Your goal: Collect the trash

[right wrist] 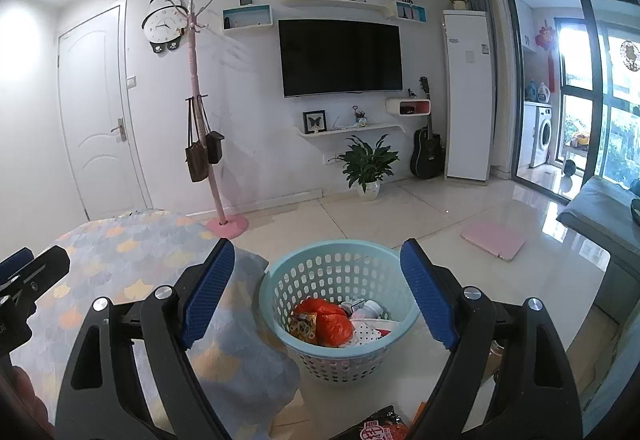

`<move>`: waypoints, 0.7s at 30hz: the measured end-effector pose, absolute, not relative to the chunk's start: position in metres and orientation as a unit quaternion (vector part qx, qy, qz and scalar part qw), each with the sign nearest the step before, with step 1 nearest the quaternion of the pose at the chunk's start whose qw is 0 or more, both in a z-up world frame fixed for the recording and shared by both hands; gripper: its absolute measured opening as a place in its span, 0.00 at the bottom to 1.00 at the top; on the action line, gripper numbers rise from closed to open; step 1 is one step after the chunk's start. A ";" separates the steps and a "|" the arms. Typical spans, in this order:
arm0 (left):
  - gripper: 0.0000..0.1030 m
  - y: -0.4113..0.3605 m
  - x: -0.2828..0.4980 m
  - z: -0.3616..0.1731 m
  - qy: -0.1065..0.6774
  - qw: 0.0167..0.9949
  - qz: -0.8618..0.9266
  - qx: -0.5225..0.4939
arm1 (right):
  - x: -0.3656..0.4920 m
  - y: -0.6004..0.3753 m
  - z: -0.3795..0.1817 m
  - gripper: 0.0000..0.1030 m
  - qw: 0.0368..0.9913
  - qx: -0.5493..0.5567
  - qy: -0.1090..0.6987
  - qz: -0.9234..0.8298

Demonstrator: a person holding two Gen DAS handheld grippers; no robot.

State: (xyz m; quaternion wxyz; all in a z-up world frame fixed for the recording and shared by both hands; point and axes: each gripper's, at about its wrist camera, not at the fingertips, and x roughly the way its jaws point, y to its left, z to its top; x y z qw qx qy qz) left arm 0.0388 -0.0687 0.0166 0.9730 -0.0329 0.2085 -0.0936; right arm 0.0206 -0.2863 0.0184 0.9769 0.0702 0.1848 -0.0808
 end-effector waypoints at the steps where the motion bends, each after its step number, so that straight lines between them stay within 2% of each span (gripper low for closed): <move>1: 0.92 -0.069 0.039 0.017 0.207 0.973 -0.094 -0.031 | 0.021 -0.286 0.019 0.78 0.977 0.071 0.185 -0.080; 21: 0.92 -0.070 0.038 0.017 0.201 0.975 -0.091 -0.013 | 0.020 -0.287 0.019 0.78 0.976 0.076 0.185 -0.084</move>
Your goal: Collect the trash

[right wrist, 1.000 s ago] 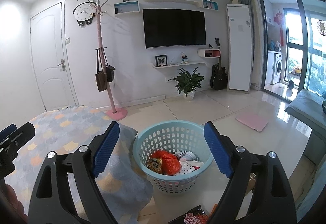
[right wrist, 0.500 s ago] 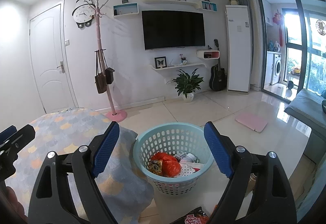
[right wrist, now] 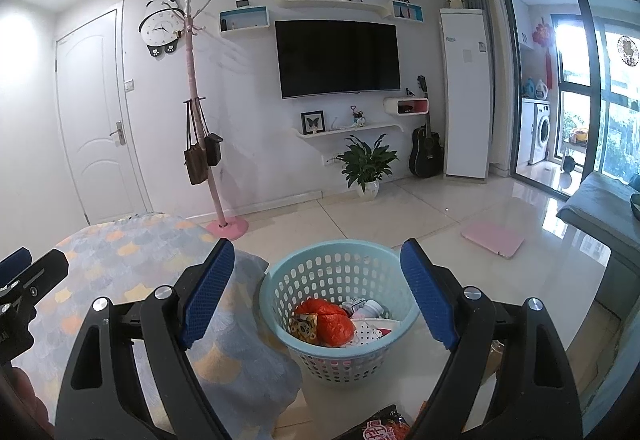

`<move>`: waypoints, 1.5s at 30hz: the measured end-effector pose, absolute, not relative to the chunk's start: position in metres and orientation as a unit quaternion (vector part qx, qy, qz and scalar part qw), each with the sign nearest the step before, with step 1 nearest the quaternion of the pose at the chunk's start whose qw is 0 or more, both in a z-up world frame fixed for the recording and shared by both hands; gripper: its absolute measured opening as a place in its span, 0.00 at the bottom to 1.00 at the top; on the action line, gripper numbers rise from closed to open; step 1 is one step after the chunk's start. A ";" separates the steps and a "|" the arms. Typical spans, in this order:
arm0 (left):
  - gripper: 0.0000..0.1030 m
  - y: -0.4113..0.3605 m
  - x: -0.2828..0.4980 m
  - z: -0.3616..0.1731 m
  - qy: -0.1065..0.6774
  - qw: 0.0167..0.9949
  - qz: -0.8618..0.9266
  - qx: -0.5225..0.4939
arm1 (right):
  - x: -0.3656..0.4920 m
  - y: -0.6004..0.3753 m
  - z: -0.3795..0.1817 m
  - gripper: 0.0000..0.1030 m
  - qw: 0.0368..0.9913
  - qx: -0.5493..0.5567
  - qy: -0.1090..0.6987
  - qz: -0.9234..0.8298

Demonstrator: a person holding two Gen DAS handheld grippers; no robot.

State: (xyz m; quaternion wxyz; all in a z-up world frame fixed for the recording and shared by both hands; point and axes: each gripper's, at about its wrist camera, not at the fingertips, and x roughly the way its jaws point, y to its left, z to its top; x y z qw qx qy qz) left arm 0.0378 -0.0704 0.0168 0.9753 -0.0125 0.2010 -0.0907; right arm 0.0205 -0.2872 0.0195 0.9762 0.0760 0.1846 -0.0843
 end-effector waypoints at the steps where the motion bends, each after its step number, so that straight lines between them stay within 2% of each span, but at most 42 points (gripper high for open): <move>1: 0.92 -0.070 0.038 0.017 0.201 0.975 -0.091 -0.013 | 0.021 -0.288 0.019 0.78 0.976 0.076 0.186 -0.084; 45: 0.92 -0.063 0.040 0.009 0.211 0.974 -0.086 -0.018 | 0.023 -0.289 0.007 0.79 0.974 0.080 0.199 -0.077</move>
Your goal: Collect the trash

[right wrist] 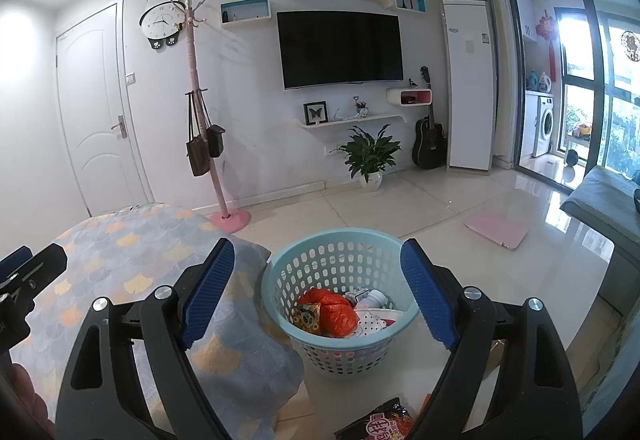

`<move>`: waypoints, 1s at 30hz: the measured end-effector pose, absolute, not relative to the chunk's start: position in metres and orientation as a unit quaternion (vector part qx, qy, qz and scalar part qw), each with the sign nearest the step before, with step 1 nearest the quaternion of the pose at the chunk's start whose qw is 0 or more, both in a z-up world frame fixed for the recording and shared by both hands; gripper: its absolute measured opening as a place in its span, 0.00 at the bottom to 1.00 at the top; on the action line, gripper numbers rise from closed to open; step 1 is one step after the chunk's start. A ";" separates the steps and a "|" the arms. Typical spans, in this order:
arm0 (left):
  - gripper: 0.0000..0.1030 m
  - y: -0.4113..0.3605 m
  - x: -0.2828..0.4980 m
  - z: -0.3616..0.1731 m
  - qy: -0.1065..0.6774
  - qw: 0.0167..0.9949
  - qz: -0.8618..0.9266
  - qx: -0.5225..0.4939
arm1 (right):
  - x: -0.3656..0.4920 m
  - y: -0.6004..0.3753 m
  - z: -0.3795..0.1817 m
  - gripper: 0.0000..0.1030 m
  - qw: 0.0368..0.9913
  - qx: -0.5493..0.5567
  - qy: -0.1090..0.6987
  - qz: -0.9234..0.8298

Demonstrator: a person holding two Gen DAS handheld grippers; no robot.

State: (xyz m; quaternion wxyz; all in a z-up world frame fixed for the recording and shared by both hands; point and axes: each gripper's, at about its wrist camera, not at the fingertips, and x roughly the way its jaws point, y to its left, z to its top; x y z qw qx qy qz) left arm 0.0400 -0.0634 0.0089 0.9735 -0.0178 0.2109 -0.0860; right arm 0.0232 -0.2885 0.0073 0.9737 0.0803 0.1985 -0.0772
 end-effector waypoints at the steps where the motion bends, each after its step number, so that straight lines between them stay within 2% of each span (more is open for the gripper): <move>1: 0.92 -0.063 0.040 0.009 0.211 0.973 -0.086 -0.018 | 0.023 -0.288 0.008 0.79 0.974 0.080 0.198 -0.077; 30: 0.93 -0.064 0.037 0.012 0.203 0.978 -0.056 -0.004 | 0.024 -0.289 0.005 0.79 0.975 0.075 0.198 -0.073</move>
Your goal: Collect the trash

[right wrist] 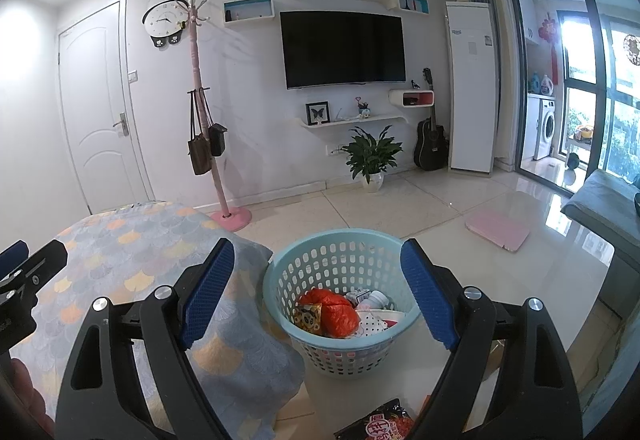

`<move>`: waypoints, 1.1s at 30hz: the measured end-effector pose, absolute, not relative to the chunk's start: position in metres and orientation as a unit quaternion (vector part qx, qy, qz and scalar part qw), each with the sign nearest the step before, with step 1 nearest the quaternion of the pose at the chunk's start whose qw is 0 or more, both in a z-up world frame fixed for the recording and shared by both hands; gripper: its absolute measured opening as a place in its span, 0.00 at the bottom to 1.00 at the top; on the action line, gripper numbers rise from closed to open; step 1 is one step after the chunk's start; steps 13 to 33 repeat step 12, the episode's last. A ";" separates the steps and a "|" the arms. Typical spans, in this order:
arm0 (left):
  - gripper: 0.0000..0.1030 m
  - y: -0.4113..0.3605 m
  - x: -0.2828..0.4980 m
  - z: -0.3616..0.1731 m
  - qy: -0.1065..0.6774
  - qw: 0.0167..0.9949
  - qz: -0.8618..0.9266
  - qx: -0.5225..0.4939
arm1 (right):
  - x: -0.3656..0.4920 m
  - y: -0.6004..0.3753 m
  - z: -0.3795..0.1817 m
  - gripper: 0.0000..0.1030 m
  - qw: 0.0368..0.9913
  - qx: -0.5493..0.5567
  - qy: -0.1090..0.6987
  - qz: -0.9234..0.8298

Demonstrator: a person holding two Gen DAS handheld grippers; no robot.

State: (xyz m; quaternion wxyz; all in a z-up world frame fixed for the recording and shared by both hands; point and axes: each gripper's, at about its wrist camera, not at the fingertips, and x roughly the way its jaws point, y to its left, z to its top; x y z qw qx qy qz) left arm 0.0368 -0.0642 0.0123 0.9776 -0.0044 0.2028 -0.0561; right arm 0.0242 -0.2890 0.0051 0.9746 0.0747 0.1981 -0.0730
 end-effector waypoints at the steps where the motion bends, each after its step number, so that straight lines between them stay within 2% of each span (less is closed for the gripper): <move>1: 0.93 -0.064 0.035 0.013 0.198 0.979 -0.053 -0.004 | 0.024 -0.289 0.005 0.79 0.975 0.074 0.198 -0.073; 5: 0.93 -0.068 0.034 0.016 0.192 0.980 -0.044 0.020 | 0.026 -0.287 0.006 0.79 0.975 0.071 0.199 -0.070; 10: 0.93 -0.057 0.042 0.012 0.218 0.973 -0.067 -0.024 | 0.027 -0.284 0.006 0.79 0.975 0.069 0.200 -0.069; 33: 0.93 -0.053 0.043 0.011 0.215 0.974 -0.063 -0.023 | 0.027 -0.284 0.005 0.79 0.975 0.066 0.201 -0.069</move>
